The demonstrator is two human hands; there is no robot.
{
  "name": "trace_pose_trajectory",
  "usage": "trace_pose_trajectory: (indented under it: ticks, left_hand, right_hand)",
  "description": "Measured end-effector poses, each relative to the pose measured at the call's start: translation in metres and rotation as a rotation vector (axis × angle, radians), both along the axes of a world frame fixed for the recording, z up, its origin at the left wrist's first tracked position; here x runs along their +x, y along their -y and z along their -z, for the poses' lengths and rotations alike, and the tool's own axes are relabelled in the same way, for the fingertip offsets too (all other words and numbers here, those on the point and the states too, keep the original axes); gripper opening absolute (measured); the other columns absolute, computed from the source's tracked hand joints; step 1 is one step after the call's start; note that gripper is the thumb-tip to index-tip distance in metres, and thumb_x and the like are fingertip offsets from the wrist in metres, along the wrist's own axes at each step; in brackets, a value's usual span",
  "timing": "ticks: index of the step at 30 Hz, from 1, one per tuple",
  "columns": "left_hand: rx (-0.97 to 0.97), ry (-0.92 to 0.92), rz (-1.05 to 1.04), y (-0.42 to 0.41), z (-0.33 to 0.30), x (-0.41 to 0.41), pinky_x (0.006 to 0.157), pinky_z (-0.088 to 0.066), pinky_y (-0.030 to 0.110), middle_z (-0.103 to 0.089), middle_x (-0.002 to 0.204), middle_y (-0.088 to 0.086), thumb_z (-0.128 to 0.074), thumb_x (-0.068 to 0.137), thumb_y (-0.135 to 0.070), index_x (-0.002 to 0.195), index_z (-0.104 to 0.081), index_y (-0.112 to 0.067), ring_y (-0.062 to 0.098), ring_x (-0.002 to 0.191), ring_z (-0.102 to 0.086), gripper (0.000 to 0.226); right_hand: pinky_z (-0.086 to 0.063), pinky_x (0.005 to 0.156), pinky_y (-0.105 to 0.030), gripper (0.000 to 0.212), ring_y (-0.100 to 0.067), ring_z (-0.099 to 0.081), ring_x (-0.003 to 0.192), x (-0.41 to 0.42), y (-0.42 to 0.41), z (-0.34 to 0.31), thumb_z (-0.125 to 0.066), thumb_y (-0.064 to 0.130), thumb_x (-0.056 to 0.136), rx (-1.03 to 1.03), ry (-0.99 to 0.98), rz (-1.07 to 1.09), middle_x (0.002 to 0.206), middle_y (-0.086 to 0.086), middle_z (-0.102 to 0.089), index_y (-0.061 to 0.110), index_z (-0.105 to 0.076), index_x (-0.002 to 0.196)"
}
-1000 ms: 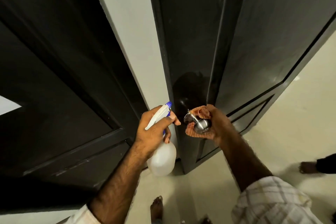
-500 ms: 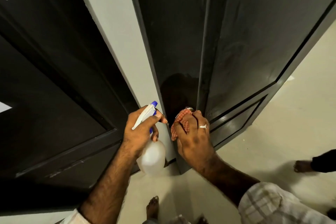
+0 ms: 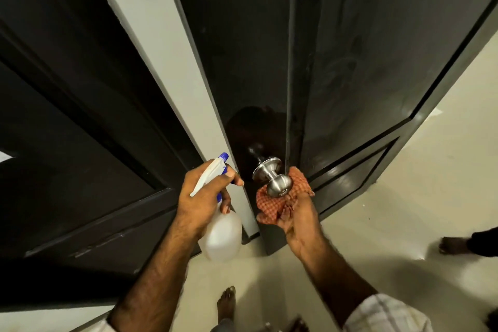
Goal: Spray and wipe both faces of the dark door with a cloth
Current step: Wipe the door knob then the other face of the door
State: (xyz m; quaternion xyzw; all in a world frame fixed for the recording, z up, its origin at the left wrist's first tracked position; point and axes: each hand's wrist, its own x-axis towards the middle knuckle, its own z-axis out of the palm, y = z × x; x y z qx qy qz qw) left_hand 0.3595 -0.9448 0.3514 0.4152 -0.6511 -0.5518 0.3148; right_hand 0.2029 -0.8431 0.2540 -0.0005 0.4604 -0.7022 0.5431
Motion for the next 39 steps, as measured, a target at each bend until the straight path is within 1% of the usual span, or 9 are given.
trace_pose_trajectory:
  ticks: [6,12,21,26,30,32,34,36,39]
  left_hand:
    - [-0.02,0.037,0.0,-0.005,0.003,0.001,0.051,-0.054,0.034,-0.078,0.092,0.011,-0.058,0.106,-0.011,0.099,-0.071,-0.003,0.031,0.05,-0.056,0.017]
    - [-0.015,0.051,-0.026,-0.016,-0.001,-0.005,0.053,-0.056,0.034,-0.078,0.092,0.008,-0.06,0.106,-0.016,0.1,-0.071,-0.008,0.026,0.05,-0.057,0.016]
    - [-0.006,0.05,0.008,-0.026,-0.002,-0.006,0.055,-0.055,0.035,-0.078,0.092,0.008,-0.061,0.105,-0.015,0.101,-0.071,-0.012,0.024,0.05,-0.056,0.01]
    - [-0.015,0.045,0.028,-0.031,0.0,-0.009,0.053,-0.055,0.033,-0.078,0.094,0.008,-0.064,0.104,-0.021,0.099,-0.072,-0.011,0.026,0.05,-0.057,0.014]
    - [-0.015,0.052,0.057,-0.036,0.004,-0.012,0.052,-0.053,0.034,-0.078,0.094,0.011,-0.064,0.104,-0.021,0.098,-0.072,-0.007,0.033,0.051,-0.055,0.017]
    - [-0.012,0.06,0.063,-0.038,0.005,-0.014,0.053,-0.053,0.034,-0.078,0.093,0.012,-0.062,0.105,-0.016,0.097,-0.072,-0.008,0.033,0.051,-0.055,0.015]
    - [-0.018,0.07,0.065,-0.043,0.005,-0.015,0.052,-0.052,0.033,-0.077,0.093,0.011,-0.061,0.105,-0.014,0.096,-0.073,-0.009,0.034,0.051,-0.055,0.015]
    - [-0.025,0.071,0.061,-0.045,0.003,-0.015,0.052,-0.053,0.033,-0.078,0.093,0.01,-0.062,0.105,-0.014,0.096,-0.073,-0.01,0.035,0.053,-0.055,0.015]
    - [-0.027,0.069,0.075,-0.046,0.001,-0.013,0.054,-0.053,0.034,-0.078,0.095,0.011,-0.065,0.101,-0.025,0.098,-0.072,-0.009,0.034,0.053,-0.055,0.018]
  right_hand:
    - [-0.06,0.092,-0.045,0.017,-0.026,-0.075,0.104,-0.019,-0.037,0.01,-0.065,0.009,0.104,0.05,-0.34,0.072,0.104,-0.003,-0.082,0.014,-0.078,0.114]
    - [-0.057,0.074,-0.016,0.047,-0.002,-0.069,0.1,-0.02,-0.039,-0.009,-0.09,0.03,0.086,0.188,-1.09,0.006,0.114,0.013,-0.067,0.03,-0.054,0.118]
    - [-0.064,0.08,-0.032,0.074,-0.012,-0.066,0.092,-0.077,-0.018,-0.006,-0.084,0.029,0.09,0.004,-1.938,-0.379,0.127,0.0,-0.062,0.03,-0.043,0.152]
    - [-0.06,0.09,-0.022,0.053,-0.002,-0.07,0.099,-0.062,-0.014,-0.001,-0.081,0.007,0.087,-0.089,-1.494,-0.144,0.109,0.018,-0.072,0.03,-0.071,0.134]
    - [-0.066,0.086,-0.037,0.046,-0.017,-0.079,0.094,-0.013,-0.017,-0.006,-0.065,-0.01,0.094,0.034,-0.503,0.095,0.098,0.005,-0.082,0.033,-0.078,0.106]
    - [-0.066,0.062,-0.039,0.037,-0.033,-0.077,0.078,-0.001,-0.014,-0.015,-0.052,-0.011,0.098,0.112,0.07,0.113,0.092,-0.015,-0.079,0.018,-0.074,0.104]
    - [-0.058,0.047,-0.032,0.03,-0.031,-0.074,0.065,0.003,-0.013,-0.02,-0.045,-0.009,0.101,0.089,0.301,0.066,0.087,-0.022,-0.075,0.006,-0.069,0.113]
    - [-0.061,0.054,-0.034,0.032,-0.028,-0.076,0.068,-0.005,-0.014,-0.014,-0.05,-0.011,0.099,0.05,0.097,0.024,0.092,-0.019,-0.076,0.01,-0.07,0.112]
    - [-0.064,0.08,-0.038,0.036,-0.013,-0.075,0.088,-0.039,-0.016,-0.004,-0.074,0.002,0.09,0.094,-1.119,-0.125,0.106,0.001,-0.076,0.019,-0.073,0.122]
